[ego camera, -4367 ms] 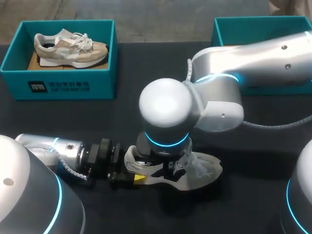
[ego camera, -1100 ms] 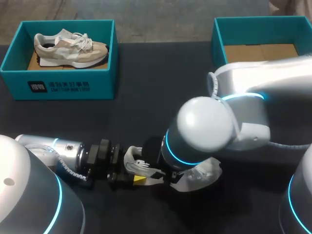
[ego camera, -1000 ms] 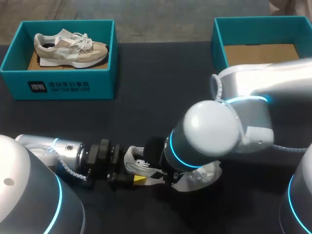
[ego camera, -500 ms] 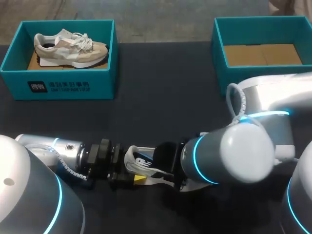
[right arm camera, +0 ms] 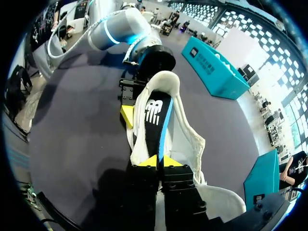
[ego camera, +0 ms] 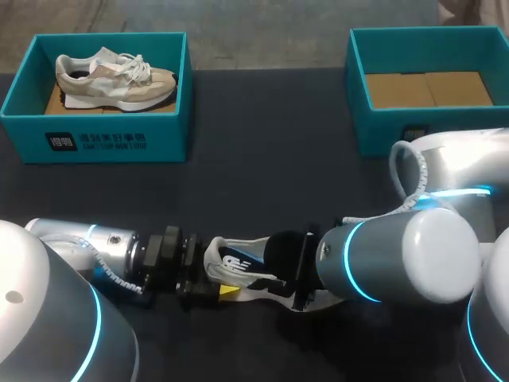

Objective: Take the shoe out of the shoebox, open the shoe tongue, remove and reinsert the insole, then place the shoe into the shoebox

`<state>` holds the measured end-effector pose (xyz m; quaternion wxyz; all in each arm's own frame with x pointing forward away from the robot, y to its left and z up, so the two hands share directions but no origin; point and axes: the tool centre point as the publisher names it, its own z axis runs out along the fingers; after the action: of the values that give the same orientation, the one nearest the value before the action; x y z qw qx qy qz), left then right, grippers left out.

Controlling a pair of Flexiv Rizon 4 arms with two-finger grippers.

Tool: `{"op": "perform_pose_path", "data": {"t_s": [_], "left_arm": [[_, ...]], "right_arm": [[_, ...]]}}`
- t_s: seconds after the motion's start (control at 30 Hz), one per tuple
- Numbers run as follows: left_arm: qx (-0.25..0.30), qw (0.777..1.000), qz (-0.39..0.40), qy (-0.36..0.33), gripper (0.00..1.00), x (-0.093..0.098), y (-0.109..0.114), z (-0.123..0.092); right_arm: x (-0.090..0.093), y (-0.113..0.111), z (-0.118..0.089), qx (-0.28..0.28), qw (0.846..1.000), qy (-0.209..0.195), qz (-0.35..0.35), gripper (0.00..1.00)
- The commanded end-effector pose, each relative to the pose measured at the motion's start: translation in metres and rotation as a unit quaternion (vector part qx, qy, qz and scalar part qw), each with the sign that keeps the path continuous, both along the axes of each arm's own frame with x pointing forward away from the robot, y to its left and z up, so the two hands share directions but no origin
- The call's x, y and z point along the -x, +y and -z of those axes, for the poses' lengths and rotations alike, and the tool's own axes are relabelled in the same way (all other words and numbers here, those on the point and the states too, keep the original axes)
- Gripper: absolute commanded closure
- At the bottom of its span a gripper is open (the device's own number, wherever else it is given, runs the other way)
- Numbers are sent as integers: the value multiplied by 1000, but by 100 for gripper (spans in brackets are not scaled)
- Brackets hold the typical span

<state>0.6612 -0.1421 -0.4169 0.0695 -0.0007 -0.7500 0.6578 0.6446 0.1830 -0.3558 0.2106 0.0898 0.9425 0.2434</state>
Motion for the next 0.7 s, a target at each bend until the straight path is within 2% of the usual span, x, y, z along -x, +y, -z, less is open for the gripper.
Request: {"op": "perform_pose_path", "data": {"t_s": [0.03, 0.17, 0.2, 0.3, 0.33, 0.53, 0.7], "left_arm": [[-1, 1000, 0, 0, 100, -1, 1, 1], [-1, 1000, 0, 0, 100, -1, 1, 1], [-1, 1000, 0, 0, 100, -1, 1, 1], [-1, 1000, 0, 0, 100, -1, 1, 1], [-1, 1000, 0, 0, 100, -1, 1, 1], [-1, 1000, 0, 0, 100, -1, 1, 1], [-1, 1000, 0, 0, 100, -1, 1, 1]], "right_arm": [[-1, -11, 2, -47, 999, -17, -18, 100], [-3, -8, -1, -35, 999, -12, -25, 100], [-4, -7, -2, -28, 999, -7, -31, 96], [-9, 2, -5, 13, 999, 21, -45, 67], [-11, 6, -6, 29, 998, 29, -50, 65], [-17, 20, -14, 97, 992, 62, -59, 62], [-20, 24, -19, 125, 986, 90, -58, 66]]}}
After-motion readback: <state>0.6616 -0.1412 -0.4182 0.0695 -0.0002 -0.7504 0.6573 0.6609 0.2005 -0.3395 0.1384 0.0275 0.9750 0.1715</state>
